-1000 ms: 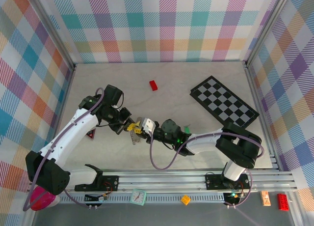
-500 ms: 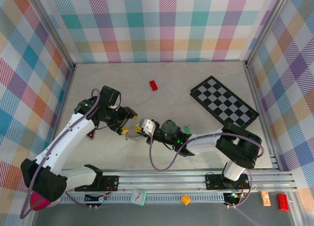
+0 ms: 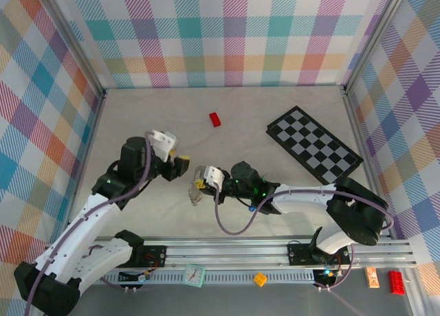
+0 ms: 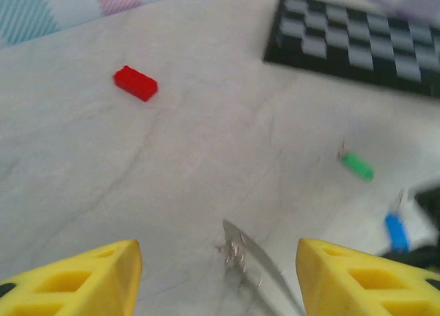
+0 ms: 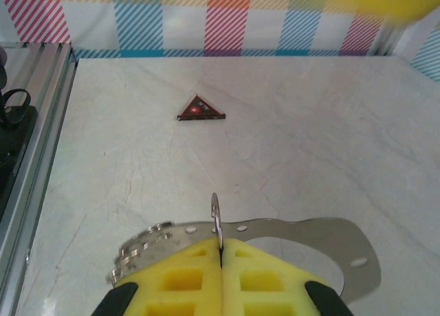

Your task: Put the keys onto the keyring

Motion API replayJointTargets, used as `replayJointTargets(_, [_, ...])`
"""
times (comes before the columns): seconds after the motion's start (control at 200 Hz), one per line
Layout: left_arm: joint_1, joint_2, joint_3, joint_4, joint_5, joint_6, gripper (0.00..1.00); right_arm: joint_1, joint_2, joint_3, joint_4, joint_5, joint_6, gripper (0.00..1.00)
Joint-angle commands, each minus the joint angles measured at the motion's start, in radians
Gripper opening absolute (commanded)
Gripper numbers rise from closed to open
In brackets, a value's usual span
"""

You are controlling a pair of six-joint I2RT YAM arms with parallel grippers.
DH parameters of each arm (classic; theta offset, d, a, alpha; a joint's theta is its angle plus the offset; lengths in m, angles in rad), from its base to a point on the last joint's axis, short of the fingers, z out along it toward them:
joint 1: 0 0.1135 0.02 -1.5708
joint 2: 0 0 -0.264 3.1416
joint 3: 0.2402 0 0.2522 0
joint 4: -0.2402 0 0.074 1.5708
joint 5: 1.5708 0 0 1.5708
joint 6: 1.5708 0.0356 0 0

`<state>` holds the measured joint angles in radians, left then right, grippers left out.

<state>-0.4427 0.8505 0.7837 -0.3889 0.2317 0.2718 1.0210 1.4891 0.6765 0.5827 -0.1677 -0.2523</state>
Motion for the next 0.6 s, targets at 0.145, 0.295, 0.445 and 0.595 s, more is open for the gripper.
replayJointTargets(0.145, [0.001, -0.019, -0.044, -0.107, 0.279, 0.638, 0.58, -0.033, -0.074, 0.07, -0.202, -0.107, -0.056, 0.0])
replayJointTargets(0.295, [0.001, -0.004, -0.047, -0.139, 0.322, 0.682, 0.55, -0.039, -0.094, 0.087, -0.258, -0.118, -0.087, 0.0])
replayJointTargets(0.445, [-0.001, 0.003, -0.068, -0.131, 0.395, 0.684, 0.51, -0.039, -0.102, 0.109, -0.295, -0.139, -0.1, 0.0])
replayJointTargets(0.595, [-0.008, 0.017, -0.09, -0.106, 0.424, 0.686, 0.45, -0.039, -0.109, 0.132, -0.338, -0.162, -0.118, 0.0])
